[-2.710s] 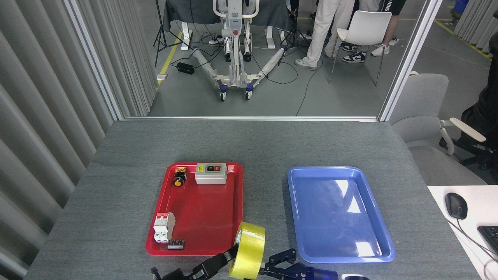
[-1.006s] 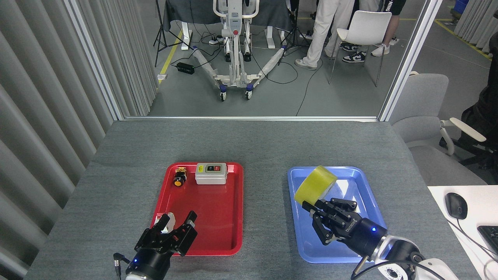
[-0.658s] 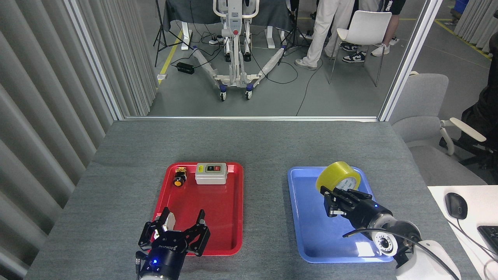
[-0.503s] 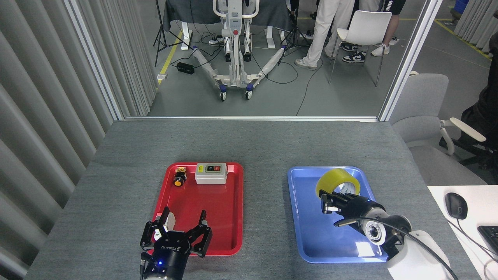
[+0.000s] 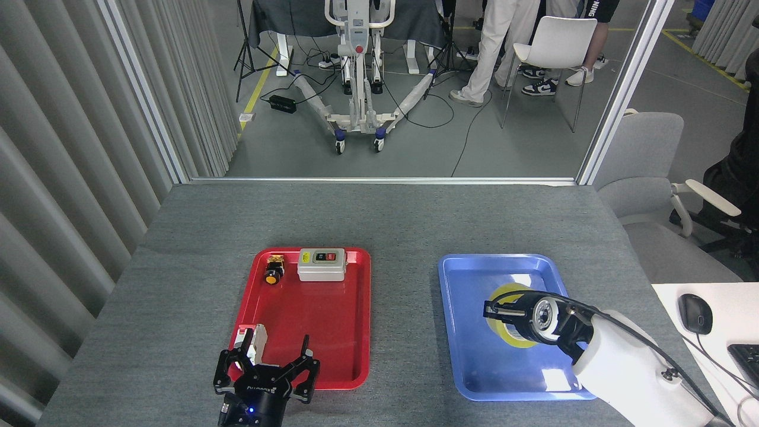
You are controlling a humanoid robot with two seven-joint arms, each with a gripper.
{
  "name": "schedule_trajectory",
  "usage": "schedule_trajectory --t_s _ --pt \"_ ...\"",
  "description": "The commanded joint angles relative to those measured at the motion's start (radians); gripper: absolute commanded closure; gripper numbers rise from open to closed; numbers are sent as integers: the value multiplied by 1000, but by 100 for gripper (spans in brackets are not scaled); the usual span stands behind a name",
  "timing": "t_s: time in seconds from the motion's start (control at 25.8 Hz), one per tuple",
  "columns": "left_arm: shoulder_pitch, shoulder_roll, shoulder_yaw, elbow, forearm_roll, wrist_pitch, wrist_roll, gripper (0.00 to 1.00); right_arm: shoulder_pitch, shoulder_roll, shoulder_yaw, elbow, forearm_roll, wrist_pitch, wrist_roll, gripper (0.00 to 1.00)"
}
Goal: Place and move tape with both arms
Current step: 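Lower the tape flat into the blue tray and open the right gripper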
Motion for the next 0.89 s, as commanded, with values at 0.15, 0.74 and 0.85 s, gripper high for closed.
schedule_trajectory --t_s 0.15,0.74,0.85 --pt "1 1 -13 -35 28 -101 -3 0 -92 43 40 171 -53 1 0 82" --pt "1 3 36 -32 81 35 105 0 -155 118 54 360 -48 -103 -29 56" --pt "3 4 56 -32 81 -6 106 0 -148 129 54 360 -42 -106 -30 45"
